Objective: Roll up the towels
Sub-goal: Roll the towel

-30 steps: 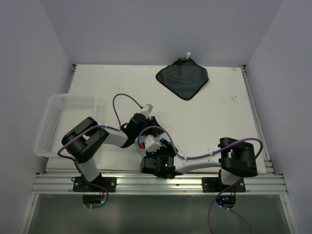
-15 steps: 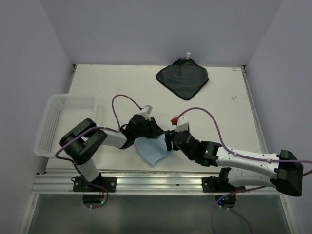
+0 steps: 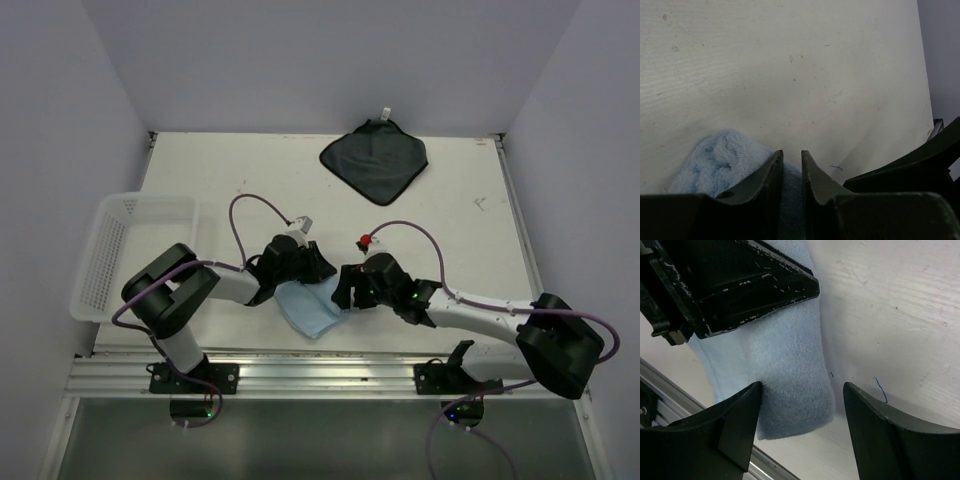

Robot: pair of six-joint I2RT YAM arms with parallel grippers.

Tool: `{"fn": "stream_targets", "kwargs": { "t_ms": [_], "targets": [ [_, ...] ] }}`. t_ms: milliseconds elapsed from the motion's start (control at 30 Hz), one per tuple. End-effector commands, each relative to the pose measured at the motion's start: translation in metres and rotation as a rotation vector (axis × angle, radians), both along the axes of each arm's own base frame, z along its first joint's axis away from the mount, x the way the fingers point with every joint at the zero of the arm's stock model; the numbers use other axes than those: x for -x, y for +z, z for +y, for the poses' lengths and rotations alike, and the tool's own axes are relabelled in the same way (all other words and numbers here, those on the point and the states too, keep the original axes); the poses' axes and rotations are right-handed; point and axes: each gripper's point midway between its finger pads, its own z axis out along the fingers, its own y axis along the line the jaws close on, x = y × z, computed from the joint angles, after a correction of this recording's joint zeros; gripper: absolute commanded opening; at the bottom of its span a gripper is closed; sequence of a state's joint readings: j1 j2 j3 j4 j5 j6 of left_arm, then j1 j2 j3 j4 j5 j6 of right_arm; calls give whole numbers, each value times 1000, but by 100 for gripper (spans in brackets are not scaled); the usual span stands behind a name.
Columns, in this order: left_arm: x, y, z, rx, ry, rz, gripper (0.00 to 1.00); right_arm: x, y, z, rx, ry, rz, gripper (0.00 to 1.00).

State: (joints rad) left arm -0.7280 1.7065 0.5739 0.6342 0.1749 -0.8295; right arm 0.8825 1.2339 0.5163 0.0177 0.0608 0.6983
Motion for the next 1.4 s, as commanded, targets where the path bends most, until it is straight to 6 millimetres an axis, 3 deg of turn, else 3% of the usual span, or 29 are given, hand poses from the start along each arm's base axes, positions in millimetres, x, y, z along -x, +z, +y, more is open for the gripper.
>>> {"fn": "stream_targets", "kwargs": {
  "t_ms": [0, 133, 367, 567, 767, 900, 1100, 1133, 1300, 1367],
  "targets": [
    [17, -31, 18, -108, 2, 67, 26, 2, -7, 12, -51, 25, 24, 70],
    [17, -29, 18, -104, 4, 64, 26, 11, -25, 7, -34, 38, 62, 68],
    [9, -17, 16, -106, 4, 36, 26, 15, -38, 4, -15, 43, 82, 60],
    [-4, 6, 14, -117, 17, -16, 26, 14, -34, 9, -32, 59, 76, 33],
    [-26, 38, 20, -116, 35, -87, 28, 13, -26, 17, -60, 78, 67, 23],
    [-42, 56, 30, -106, 67, -122, 29, 4, -18, 12, -57, 35, 19, 21],
    [-50, 72, 28, -94, 63, -151, 30, -6, -3, 7, -45, -13, -91, 20],
    [-50, 72, 28, -91, 61, -151, 30, -11, -4, 1, -2, -37, -125, 20],
    [-47, 74, 27, -79, 53, -143, 30, -2, 1, 11, 178, 25, -255, 21],
    [-46, 78, 27, -73, 53, -149, 30, 1, -9, 8, 287, 35, -282, 21]
  ]
}}
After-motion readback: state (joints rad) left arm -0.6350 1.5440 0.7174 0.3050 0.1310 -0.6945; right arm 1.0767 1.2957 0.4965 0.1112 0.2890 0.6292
